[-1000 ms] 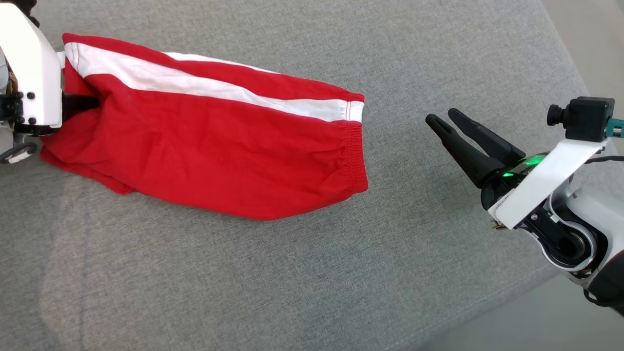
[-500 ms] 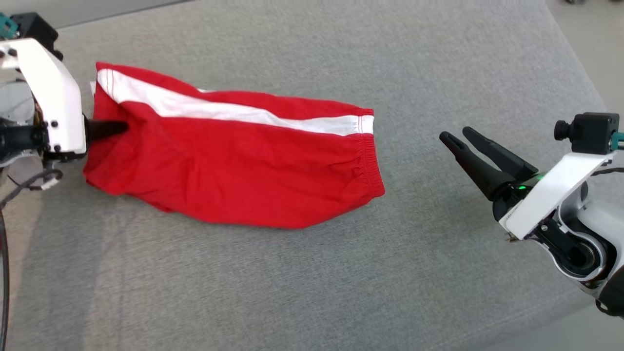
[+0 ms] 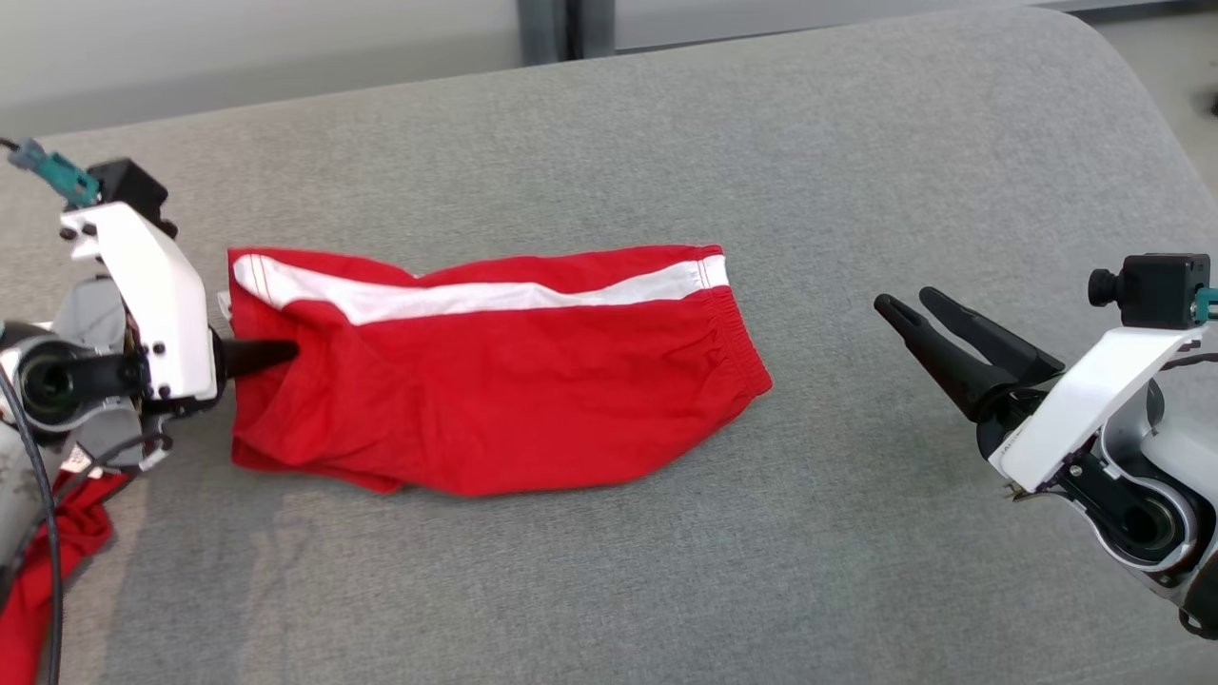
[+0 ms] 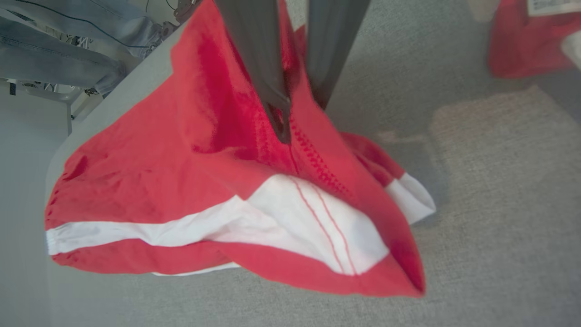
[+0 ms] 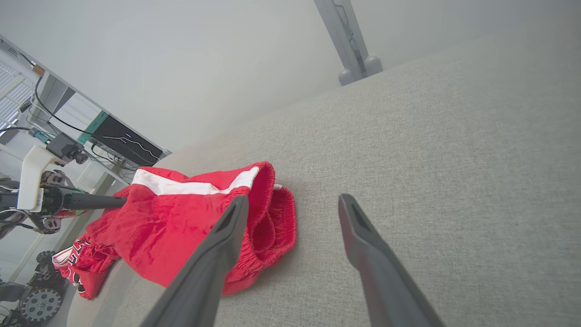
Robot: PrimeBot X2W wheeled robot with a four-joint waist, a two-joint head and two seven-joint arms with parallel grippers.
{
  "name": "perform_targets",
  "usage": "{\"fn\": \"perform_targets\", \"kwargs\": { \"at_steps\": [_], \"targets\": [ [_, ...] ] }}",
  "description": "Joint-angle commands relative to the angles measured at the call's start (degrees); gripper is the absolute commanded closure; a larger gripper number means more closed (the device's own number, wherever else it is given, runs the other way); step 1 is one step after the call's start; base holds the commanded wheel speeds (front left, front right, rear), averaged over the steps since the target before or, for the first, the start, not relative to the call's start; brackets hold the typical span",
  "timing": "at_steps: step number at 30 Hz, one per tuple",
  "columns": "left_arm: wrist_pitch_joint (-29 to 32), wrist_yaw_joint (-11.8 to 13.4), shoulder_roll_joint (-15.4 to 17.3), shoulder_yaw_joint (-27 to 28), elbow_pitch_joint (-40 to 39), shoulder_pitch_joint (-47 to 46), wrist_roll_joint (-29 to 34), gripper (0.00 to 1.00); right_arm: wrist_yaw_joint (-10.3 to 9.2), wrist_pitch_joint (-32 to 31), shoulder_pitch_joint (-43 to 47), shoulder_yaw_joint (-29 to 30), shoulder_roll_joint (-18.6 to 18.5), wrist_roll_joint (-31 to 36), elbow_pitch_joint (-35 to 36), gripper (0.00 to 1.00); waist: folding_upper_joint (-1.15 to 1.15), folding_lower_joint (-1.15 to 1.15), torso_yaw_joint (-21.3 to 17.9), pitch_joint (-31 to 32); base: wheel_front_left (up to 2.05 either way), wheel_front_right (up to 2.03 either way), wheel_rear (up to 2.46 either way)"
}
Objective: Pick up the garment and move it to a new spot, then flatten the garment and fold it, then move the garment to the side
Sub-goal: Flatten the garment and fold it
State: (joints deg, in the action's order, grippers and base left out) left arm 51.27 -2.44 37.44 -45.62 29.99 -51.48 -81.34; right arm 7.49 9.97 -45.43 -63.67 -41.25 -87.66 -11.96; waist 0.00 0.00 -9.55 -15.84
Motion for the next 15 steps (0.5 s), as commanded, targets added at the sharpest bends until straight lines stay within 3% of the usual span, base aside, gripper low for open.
{"fn": "perform_targets", "kwargs": {
  "at_steps": [1, 13, 14, 15],
  "targets": [
    [-0.4, 0.4, 0.3, 0.1, -0.2, 1.2, -0.4, 1.00, 0.02, -0.3, 0.4, -0.1, -0.1, -0.2, -0.1, 0.00, 0.00, 0.00, 1.0, 0.8, 0.00, 0.00, 0.00],
    [-3.5, -0.2, 1.1, -0.2, 1.1, 6.3, 0.1, 1.00, 0.02, -1.3, 1.4, -0.5, -0.4, -0.6, -0.5, 0.00, 0.00, 0.00, 2.1, 2.9, 0.00, 0.00, 0.00],
    [-3.6, -0.2, 1.1, -0.3, 1.2, 6.5, 0.2, 0.80, 0.02, -1.4, 1.4, -0.5, -0.5, -0.6, -0.5, 0.00, 0.00, 0.00, 2.1, 3.0, 0.00, 0.00, 0.00],
    [-3.8, -0.3, 1.0, -0.5, 1.3, 6.6, 0.5, 0.41, 0.02, -1.4, 1.4, -0.6, -0.4, -0.6, -0.5, 0.00, 0.00, 0.00, 2.0, 3.2, 0.00, 0.00, 0.00]
  ]
}}
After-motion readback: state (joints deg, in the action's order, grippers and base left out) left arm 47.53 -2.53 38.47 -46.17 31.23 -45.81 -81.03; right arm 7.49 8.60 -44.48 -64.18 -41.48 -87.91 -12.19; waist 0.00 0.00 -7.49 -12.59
